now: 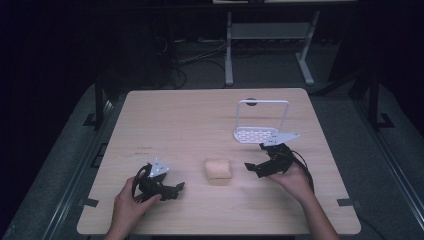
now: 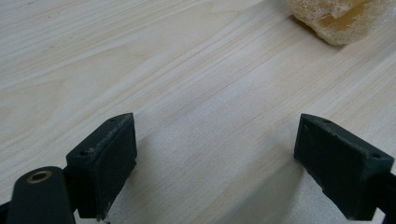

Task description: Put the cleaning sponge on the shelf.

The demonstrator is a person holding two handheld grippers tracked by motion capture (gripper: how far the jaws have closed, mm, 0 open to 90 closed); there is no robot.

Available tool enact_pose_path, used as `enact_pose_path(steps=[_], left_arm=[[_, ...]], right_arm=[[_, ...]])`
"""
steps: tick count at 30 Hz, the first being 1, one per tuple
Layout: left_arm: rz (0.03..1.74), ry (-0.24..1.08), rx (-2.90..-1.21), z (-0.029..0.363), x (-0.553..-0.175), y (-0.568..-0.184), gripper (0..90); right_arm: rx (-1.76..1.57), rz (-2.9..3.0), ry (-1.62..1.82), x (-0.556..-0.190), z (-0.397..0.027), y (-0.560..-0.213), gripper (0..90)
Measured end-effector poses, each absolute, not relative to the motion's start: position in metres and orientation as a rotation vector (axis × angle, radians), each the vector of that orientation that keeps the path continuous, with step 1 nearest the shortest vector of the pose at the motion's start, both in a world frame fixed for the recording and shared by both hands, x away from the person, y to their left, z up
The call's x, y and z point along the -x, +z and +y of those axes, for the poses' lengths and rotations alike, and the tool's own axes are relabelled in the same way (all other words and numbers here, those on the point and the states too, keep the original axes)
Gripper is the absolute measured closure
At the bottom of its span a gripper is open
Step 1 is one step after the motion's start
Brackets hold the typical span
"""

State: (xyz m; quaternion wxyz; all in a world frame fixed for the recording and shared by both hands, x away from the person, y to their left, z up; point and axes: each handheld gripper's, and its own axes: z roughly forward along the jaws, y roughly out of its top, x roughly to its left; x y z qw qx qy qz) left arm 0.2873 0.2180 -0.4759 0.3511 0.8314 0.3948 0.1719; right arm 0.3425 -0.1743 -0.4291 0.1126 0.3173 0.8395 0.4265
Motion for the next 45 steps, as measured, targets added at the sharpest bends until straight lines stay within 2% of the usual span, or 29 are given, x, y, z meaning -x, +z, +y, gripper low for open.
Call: enact_pose_path(steps=[45], left_arm=[[1.02,0.449,-2.152,0.218,-0.287,-0.476,12.5]], right_arm=[[-0.625,2.682,1.377,-0.362,-0.113,-0.426,5.0]])
